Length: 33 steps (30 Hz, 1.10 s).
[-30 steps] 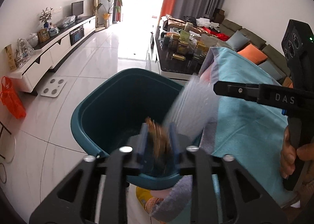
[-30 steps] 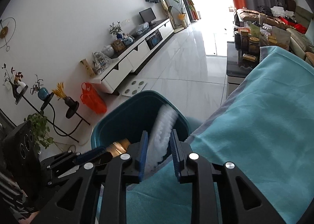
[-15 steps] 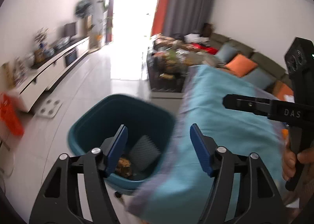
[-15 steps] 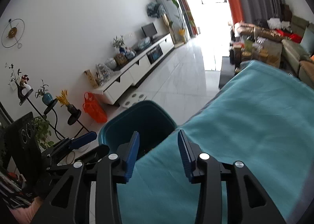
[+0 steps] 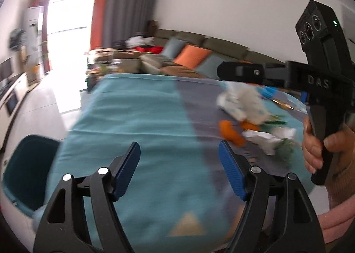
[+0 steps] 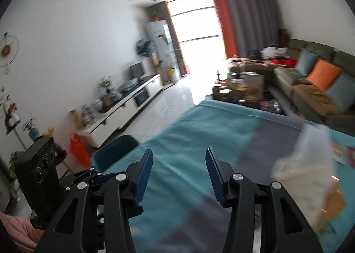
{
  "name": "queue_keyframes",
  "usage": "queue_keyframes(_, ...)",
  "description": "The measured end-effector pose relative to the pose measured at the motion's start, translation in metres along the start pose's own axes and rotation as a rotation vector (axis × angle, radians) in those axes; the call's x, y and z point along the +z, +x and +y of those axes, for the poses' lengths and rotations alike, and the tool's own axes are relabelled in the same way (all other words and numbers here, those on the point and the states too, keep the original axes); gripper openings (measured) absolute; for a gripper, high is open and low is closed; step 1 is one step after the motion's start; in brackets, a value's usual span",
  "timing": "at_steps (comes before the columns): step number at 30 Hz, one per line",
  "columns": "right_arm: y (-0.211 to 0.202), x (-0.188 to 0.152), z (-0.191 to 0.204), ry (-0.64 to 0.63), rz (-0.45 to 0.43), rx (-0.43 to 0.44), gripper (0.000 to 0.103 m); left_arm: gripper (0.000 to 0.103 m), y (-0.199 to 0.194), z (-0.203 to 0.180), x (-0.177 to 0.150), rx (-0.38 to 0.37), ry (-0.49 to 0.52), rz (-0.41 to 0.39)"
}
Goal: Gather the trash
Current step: 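Move the left tool back over the crumpled white tissues, then grasp the crumpled white tissues with the left tool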
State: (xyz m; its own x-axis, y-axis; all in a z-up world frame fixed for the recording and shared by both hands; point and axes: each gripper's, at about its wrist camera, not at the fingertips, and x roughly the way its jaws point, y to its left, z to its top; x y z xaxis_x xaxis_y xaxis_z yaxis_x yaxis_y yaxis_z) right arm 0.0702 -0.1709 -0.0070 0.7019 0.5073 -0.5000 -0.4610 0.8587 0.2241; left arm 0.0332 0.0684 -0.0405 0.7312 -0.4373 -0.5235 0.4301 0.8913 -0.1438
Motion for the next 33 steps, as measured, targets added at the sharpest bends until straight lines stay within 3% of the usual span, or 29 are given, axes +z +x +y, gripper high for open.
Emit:
queue_keyframes(5, -0.044, -0.021, -0.048, 0.091, -0.029, -0.132, 0.047, 0.072, 0.02, -0.053, -0.004, -0.123, 0.064, 0.031)
queue_keyframes(11, -0.078, -0.054, -0.088, 0.178, -0.023, -0.217, 0.047, 0.072, 0.039, -0.095, -0.002, -0.233, 0.122, 0.079)
queue_keyframes(14, -0.084, -0.071, -0.095, 0.205, -0.002, -0.224, 0.047, 0.072, 0.056, -0.111, -0.003, -0.256, 0.137, 0.116)
queue_keyframes(20, -0.09, -0.098, -0.107, 0.229, 0.044, -0.197, 0.047, 0.061, 0.08, -0.131, -0.006, -0.284, 0.163, 0.189)
queue_keyframes(28, -0.084, -0.118, -0.108, 0.259, 0.083, -0.139, 0.047, 0.036, 0.106, -0.129, -0.006, -0.326, 0.13, 0.267)
queue_keyframes(33, -0.078, -0.124, -0.113, 0.272, 0.103, -0.141, 0.047, 0.027, 0.122, -0.131, -0.007, -0.331, 0.129, 0.31)
